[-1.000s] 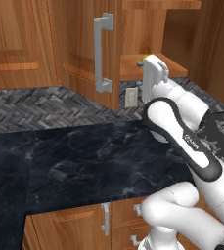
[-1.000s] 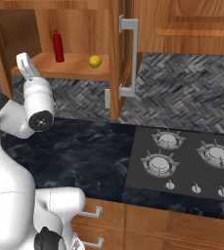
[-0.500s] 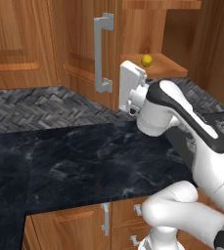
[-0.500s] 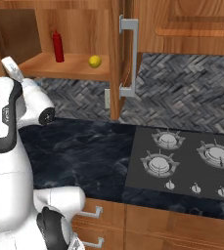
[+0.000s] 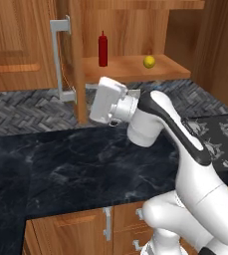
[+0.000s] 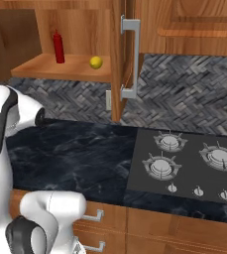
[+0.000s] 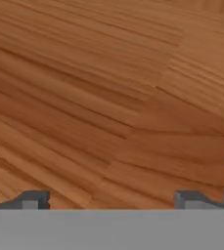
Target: The dining table condiment station is running low on ketchup. Refill the condiment station by opening the cabinet and taking the ketchup from the cabinet and placing it on the dining table.
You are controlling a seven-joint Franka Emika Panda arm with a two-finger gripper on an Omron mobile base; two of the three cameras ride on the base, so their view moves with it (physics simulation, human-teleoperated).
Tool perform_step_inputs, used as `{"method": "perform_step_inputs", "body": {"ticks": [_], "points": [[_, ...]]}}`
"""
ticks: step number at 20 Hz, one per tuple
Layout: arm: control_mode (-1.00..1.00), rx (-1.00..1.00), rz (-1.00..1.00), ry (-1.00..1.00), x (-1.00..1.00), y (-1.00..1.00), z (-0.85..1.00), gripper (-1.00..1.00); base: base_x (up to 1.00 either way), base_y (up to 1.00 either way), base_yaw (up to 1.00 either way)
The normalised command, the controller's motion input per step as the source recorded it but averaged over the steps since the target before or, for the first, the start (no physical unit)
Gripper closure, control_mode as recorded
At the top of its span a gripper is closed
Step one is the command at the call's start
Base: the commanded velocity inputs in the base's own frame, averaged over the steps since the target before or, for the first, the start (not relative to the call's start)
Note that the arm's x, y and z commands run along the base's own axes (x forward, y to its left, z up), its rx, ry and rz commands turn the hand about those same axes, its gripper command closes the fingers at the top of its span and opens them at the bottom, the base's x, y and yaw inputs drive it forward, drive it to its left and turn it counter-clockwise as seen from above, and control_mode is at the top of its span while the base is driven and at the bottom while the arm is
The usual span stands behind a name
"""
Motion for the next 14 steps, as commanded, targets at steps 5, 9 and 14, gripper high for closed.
{"method": "perform_step_inputs", "body": {"ticks": [5,9,14], "points": [[-1.0,-0.15,0.09,-0.34,-0.62,0.3,0.23,-1.0,0.0,0.0,0.0],[-1.0,-0.06,0.0,-0.31,-0.43,-0.29,0.07,-1.0,0.0,0.0,0.0],[-1.0,0.0,-0.12,-0.31,-0.26,-0.92,0.0,-1.0,0.0,0.0,0.0]]}}
